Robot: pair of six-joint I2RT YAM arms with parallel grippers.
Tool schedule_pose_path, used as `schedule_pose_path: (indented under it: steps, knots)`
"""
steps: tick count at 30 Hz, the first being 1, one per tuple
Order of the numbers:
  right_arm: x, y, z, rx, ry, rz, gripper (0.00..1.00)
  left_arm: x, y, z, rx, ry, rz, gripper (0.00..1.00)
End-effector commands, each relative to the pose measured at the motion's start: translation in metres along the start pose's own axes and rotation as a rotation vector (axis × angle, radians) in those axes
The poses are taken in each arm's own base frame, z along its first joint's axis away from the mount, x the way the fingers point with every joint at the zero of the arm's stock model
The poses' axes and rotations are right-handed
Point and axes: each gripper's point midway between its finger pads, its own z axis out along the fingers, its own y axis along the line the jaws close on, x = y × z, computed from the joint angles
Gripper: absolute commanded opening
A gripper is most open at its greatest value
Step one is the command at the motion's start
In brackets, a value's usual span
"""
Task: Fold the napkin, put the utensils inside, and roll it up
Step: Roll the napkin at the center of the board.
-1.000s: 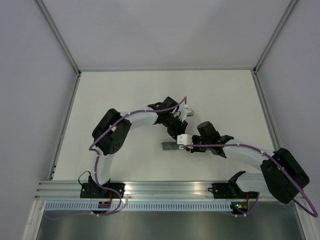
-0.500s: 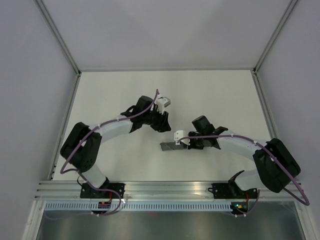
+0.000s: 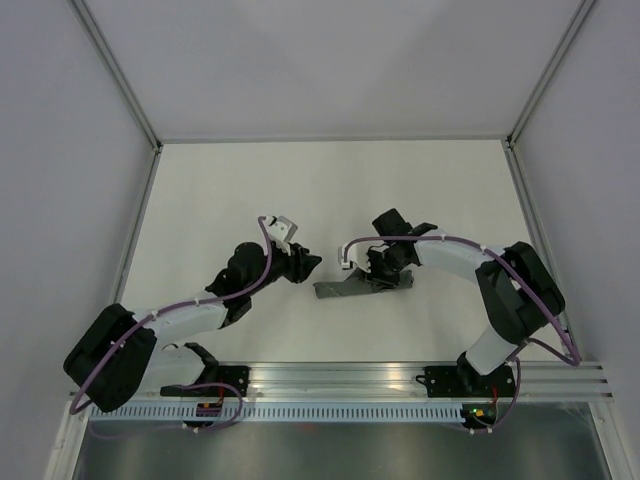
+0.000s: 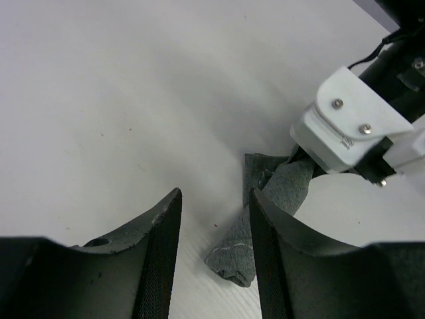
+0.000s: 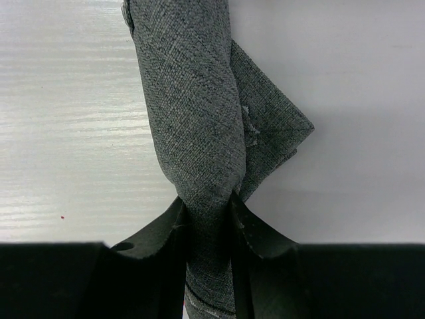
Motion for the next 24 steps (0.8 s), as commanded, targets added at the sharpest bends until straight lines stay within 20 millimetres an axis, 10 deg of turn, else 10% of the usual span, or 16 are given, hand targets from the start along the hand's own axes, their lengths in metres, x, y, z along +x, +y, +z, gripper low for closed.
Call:
schedule_pose_path:
  steps: [1, 24]
  knots:
    - [0.04, 0.031, 0.016, -0.159, 0.122, 0.085, 0.28, -0.03, -0.008, -0.004, 0.002, -0.168, 0.049, 0.5]
    - [0.041, 0.014, 0.012, -0.39, 0.148, 0.282, 0.28, 0.077, -0.101, 0.06, 0.227, 0.201, 0.591, 0.52]
